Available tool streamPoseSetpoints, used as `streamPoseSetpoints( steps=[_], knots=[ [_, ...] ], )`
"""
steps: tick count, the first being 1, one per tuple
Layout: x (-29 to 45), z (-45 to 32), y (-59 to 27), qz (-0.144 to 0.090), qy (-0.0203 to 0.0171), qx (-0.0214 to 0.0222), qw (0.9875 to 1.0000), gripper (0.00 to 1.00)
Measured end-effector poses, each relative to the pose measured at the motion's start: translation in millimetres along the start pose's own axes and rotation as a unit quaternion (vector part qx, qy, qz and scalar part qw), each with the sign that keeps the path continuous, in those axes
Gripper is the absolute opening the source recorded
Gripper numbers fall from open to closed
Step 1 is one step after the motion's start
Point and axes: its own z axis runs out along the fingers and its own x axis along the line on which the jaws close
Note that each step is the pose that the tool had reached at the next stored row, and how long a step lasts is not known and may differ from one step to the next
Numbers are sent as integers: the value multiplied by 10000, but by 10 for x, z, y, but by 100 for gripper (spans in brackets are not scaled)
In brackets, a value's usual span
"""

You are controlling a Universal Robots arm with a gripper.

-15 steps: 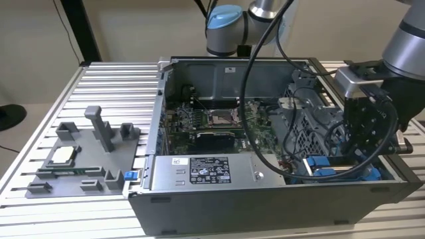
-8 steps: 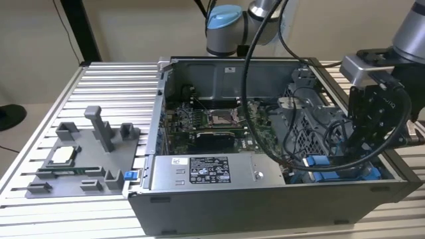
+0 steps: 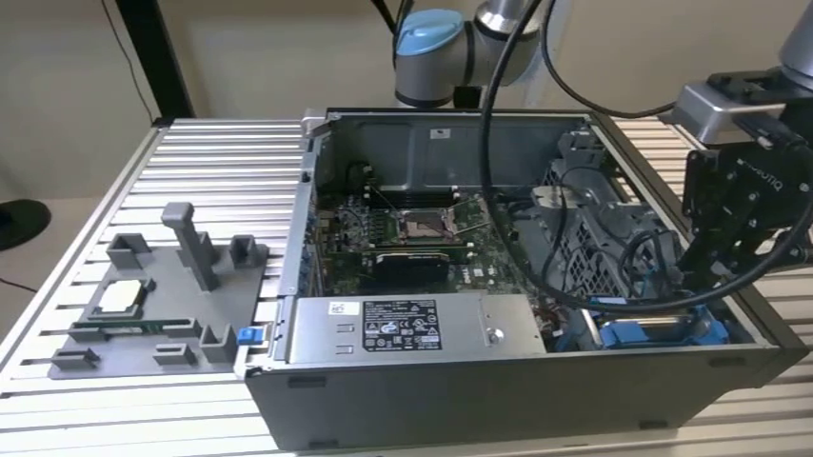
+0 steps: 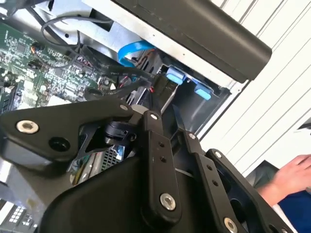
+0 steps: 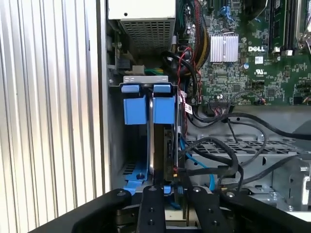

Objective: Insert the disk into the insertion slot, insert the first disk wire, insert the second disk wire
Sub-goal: 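Insert the first disk wire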

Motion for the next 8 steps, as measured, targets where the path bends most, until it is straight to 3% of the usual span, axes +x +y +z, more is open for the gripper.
streamPoseSetpoints(
  steps=[6, 7, 8],
  knots=[
    [-6, 2, -160, -1, -7, -19, 10000, 0],
    [-6, 4, -172, -1, -11, -24, 10000, 100],
    [-7, 9, -178, -1, -13, -33, 10000, 100]
  ],
)
